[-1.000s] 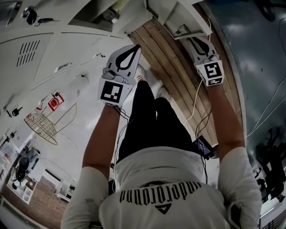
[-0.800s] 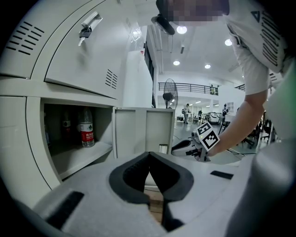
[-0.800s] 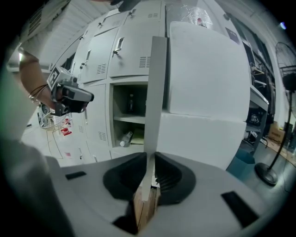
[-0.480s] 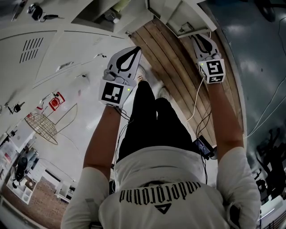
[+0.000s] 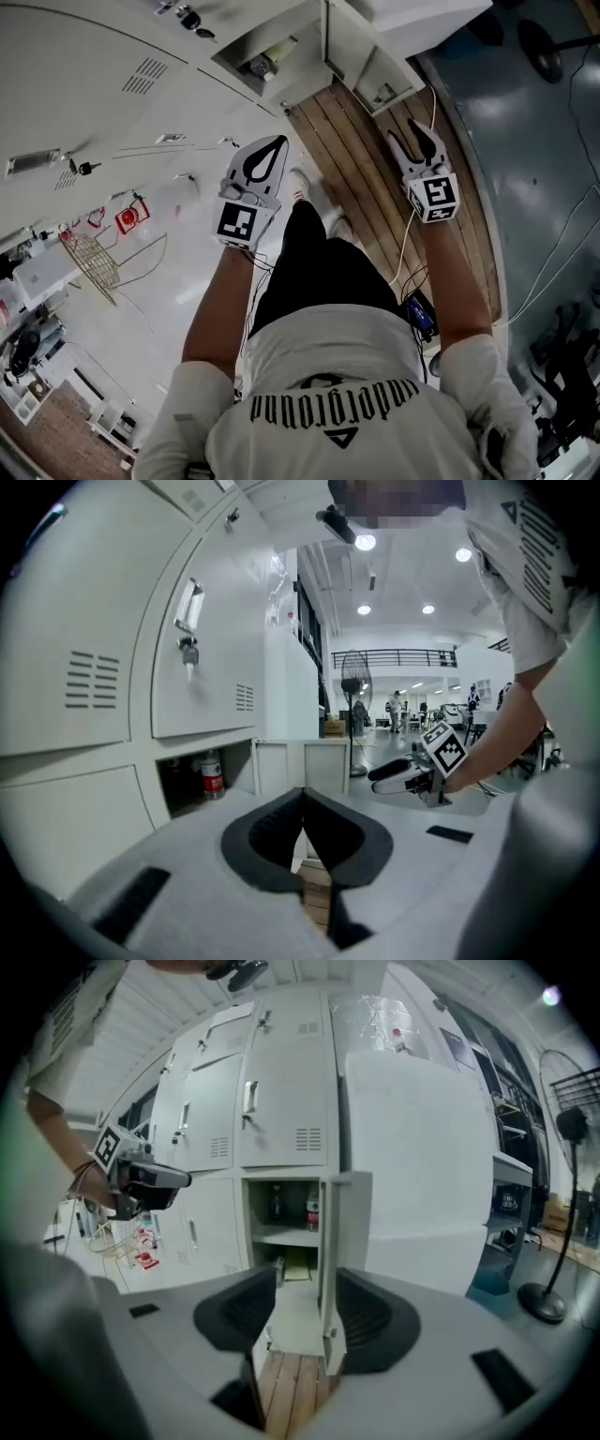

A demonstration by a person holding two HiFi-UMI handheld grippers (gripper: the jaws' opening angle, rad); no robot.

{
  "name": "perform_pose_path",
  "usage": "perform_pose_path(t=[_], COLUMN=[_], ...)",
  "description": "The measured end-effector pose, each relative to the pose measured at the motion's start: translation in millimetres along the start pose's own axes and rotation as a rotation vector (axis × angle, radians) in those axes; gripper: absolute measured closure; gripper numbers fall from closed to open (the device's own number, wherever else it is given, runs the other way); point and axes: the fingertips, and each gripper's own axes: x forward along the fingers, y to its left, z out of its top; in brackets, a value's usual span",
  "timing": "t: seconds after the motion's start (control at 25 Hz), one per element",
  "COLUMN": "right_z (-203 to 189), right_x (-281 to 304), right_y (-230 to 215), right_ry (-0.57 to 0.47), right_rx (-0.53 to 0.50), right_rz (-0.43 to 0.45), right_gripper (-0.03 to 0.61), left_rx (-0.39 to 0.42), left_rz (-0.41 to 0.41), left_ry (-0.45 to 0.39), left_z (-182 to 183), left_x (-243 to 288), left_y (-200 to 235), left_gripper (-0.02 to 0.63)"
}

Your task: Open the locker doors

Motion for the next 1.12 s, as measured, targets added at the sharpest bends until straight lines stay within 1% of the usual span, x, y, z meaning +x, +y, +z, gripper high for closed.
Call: perform_pose_path(t=[0.08,0.16,0.32,0.44,0.6,0.84,1.0,1.12], right_z=[20,43,85,112,144,173,192,202], right_x=[-22,-41,-83,-104,-109,-110,-103,-90], right_y=[22,44,93,136,190,264,319,364], right_ry=[-0.025,-0.056,-0.113,-0.156,-0.2,-0.243,-0.264,-0.27], right_rx=[-0.015,-0.033,-0.024,-0.044,-0.101,-0.153,-0.186,-0.193], right_rz=[0.032,0.066,0.115,0.19,0.306,0.443,0.523,0.568], right_gripper=[0.371,0.371,0.371,0.371,0.371,0.373,0.374,0.376], left_rx=[-0.006,-0.019,-0.028,-0.053,-0.039,-0.029,-0.032,-0.035], left_rz=[0.043,0.081,0.082,0.138,0.245,0.365,0.427,0.463], left_ry=[-0.029,-0.066,-0.056,-0.071,-0.082,-0.076,-0.08,-0.081], left_z=[18,26,34,44,52,54,47,39], left_x=[-27,-54,-112,-160,-214,-291,-338,-374], left_y=[-5,-11,-46,-61,-52,-40,-24,-6], left_gripper=[0.606,0.606,0.606,0.606,0.606,0.606,0.606,0.606])
